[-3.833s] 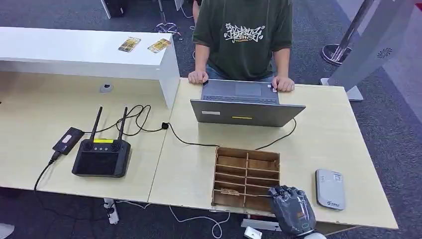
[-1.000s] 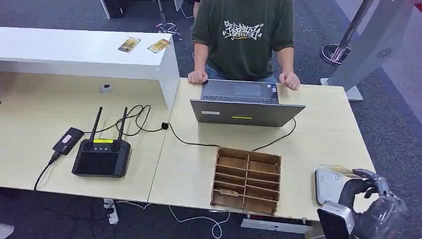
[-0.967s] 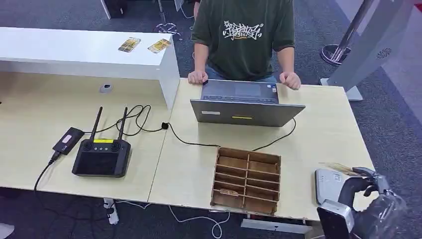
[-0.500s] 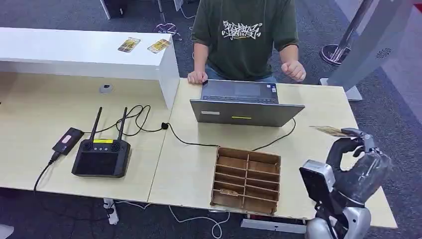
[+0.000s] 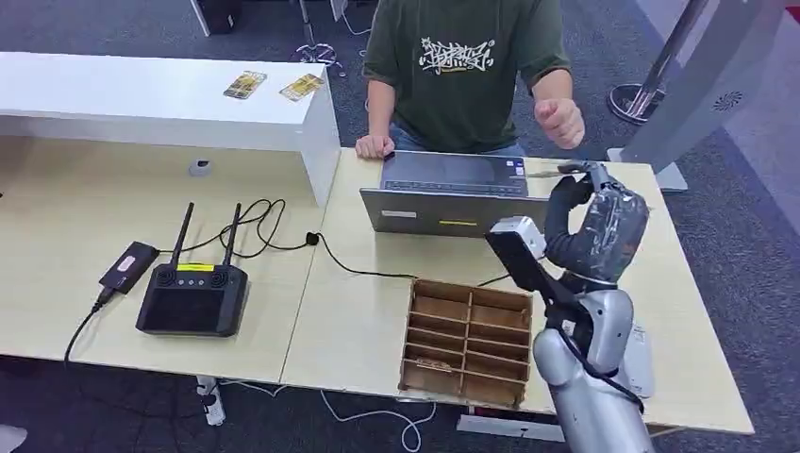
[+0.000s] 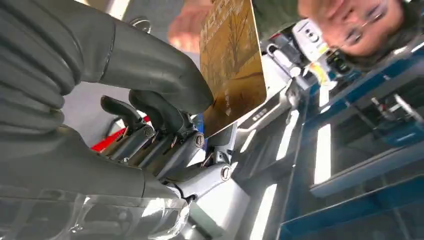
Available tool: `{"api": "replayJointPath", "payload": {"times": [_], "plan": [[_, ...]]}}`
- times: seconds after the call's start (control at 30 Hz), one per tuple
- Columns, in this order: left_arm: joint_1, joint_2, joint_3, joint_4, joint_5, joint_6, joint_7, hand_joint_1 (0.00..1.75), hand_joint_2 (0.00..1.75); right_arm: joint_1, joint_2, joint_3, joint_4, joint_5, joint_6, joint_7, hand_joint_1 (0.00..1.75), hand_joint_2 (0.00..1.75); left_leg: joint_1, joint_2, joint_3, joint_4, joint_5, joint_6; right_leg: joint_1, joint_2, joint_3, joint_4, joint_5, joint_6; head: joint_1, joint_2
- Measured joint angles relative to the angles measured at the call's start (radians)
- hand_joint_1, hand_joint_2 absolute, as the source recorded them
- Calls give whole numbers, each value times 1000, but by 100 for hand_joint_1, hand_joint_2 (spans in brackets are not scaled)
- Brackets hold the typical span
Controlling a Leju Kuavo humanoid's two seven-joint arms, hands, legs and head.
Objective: Pass the card to the sensor for recognition and then transmit it.
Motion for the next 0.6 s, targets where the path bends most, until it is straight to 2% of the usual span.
{"api": "replayJointPath", "payload": {"times": [0.23, 0.6], "plan": [[-5, 2, -24, 0, -15, -6, 9, 0, 0, -144, 2, 48, 141, 21, 25, 52, 175, 175, 0, 0, 0, 0, 0, 0, 0, 0, 0, 0, 0, 0, 0, 0], [-17, 5, -52, -1, -41, -19, 20, 0, 0, -344, 27, 71, 402, 82, 60, 134, 175, 175, 0, -2, 0, 0, 1, 0, 0, -1, 0, 0, 1, 0, 0, 0]]}}
